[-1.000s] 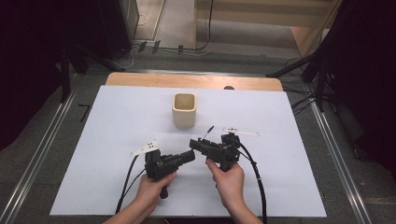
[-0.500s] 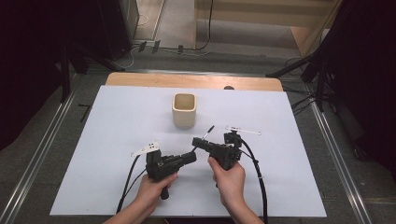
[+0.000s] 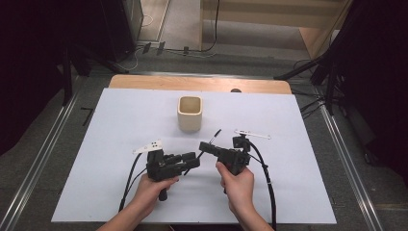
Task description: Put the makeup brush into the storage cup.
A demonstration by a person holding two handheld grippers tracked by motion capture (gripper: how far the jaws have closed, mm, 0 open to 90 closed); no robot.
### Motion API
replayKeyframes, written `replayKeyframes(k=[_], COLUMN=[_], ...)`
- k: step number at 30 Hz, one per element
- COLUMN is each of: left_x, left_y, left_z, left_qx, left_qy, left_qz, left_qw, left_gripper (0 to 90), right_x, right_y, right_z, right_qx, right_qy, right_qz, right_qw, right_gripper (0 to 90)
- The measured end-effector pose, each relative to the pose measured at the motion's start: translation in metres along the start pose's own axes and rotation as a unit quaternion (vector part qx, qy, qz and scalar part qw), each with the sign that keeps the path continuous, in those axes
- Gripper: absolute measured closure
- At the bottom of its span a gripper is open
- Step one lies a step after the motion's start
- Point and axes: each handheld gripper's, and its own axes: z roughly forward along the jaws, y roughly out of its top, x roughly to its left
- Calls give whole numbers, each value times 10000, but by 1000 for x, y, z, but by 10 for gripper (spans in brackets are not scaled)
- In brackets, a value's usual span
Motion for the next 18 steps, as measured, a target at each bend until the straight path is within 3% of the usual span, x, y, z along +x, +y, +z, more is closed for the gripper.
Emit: replayKeyframes(k=[4,10,12,15,16,17,18], left_x=[2,-2,-5,-12,-12,-14,-16], left_y=[9,18,20,25,25,26,27], left_z=[-5,-8,-8,-8,-8,-8,-9], left_qx=[517,842,932,1164,1164,1290,1345], left_qy=[204,144,185,290,290,302,312], left_qz=[92,284,392,726,726,864,899], left_qw=[9984,9959,9947,9901,9901,9874,9863], left_gripper=[475,474,352,353,353,352,352], right_x=[-1,-2,-2,1,1,2,2], right_y=[0,1,0,0,0,1,0], right_z=[-1,1,2,3,3,4,4], right_qx=[66,171,193,342,356,442,465], right_qy=[-2,-27,-31,-30,-48,-61,-90], right_qz=[-27,-91,-132,-231,-281,-278,-355], right_qw=[10000,9998,9997,9991,9990,9986,9982], right_gripper=[858,859,858,858,859,859,859])
